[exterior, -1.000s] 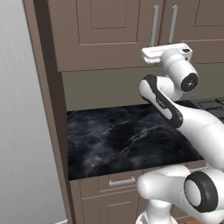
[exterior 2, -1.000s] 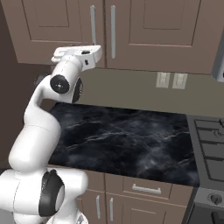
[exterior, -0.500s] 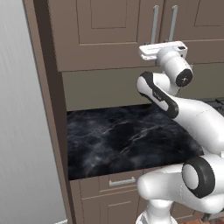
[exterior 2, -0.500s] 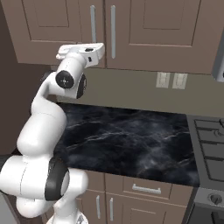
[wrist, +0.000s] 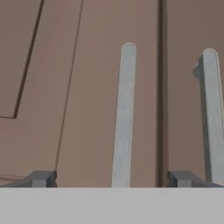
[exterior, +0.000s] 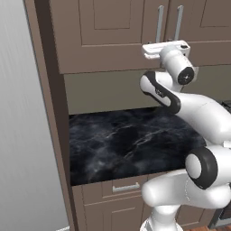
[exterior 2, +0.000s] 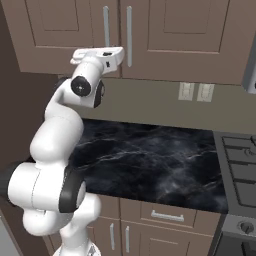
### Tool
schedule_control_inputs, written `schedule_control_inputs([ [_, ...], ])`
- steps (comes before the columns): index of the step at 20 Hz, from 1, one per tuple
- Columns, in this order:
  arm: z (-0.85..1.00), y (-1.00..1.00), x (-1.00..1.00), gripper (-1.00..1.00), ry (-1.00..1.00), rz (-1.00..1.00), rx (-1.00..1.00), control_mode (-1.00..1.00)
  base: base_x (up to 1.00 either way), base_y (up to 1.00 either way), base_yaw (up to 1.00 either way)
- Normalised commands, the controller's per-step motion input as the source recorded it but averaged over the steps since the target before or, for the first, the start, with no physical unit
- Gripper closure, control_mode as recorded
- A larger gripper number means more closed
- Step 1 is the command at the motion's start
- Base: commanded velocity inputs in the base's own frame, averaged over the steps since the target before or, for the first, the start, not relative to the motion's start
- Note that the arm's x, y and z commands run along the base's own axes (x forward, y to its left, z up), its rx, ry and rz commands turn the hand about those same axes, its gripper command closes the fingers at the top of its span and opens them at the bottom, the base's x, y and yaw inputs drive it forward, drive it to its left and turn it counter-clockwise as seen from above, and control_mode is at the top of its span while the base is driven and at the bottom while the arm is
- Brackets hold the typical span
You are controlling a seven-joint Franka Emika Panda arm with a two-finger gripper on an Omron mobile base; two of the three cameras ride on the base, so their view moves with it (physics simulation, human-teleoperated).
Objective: Open the cabinet directly in front. Then move the beer and the mug to the dining counter with the candle on it.
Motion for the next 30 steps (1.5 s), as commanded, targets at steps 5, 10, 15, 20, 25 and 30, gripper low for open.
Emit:
schedule_control_inputs([
  [5, 0.00, -0.06, 0.30, -1.00, 0.00, 0.00, 0.00, -1.00, 0.00, 0.00, 0.00],
  [10, 0.00, -0.04, 0.30, -1.00, 0.00, 0.00, 0.00, -1.00, 0.00, 0.00, 0.00],
  [15, 0.00, -0.04, 0.32, -1.00, 0.00, 0.00, 0.00, -1.00, 0.00, 0.00, 0.00],
  [20, 0.00, -0.05, 0.32, -1.00, 0.00, 0.00, 0.00, -1.00, 0.00, 0.00, 0.00],
  [25, 0.00, -0.03, 0.32, 1.00, 0.00, 0.00, 0.00, -1.00, 0.00, 0.00, 0.00],
  [30, 0.00, -0.01, 0.26, 1.00, 0.00, 0.00, 0.00, -1.00, 0.00, 0.00, 0.00],
])
